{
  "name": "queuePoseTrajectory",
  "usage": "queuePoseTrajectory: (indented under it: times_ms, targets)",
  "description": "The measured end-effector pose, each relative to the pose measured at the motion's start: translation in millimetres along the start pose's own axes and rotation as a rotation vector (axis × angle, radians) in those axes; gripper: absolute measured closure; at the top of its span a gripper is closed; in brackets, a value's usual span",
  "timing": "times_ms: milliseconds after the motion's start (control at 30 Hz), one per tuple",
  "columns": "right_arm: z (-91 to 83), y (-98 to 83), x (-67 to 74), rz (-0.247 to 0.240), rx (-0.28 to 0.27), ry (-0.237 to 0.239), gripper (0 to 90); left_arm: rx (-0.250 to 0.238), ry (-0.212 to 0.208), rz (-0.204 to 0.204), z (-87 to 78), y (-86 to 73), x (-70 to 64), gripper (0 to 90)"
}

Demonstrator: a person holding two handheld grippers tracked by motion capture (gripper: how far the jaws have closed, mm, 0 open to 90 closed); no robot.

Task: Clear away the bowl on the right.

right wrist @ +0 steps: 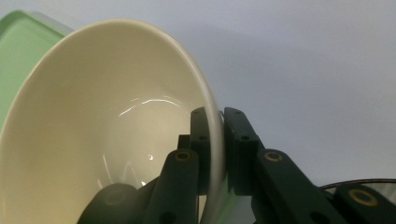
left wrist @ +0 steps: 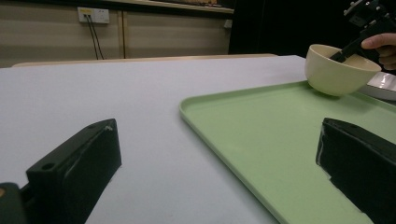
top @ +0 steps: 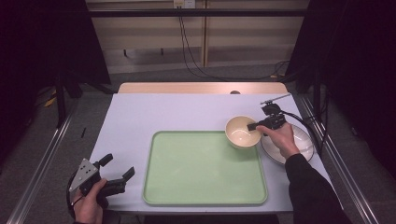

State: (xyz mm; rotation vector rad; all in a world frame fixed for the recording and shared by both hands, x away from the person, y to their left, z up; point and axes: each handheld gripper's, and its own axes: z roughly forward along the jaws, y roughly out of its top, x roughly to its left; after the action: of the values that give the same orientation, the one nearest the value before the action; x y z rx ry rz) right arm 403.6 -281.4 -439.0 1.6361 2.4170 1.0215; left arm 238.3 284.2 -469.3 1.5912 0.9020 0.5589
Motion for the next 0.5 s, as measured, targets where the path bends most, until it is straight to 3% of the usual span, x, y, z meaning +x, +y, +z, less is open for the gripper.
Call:
queuePoseTrajectory:
  times_ms: [233,500]
  targets:
    - [5.8,-1.9,0.6,0.007,0.039,-0.010,83.5,-0.001,-0.005,0.000,0.0,0.0,0.3,0.1]
    - [8.1,-2.3,0.4,0.011,0.044,-0.011,83.7,0.000,0.000,-0.001,0.0,0.0,0.1,0.1]
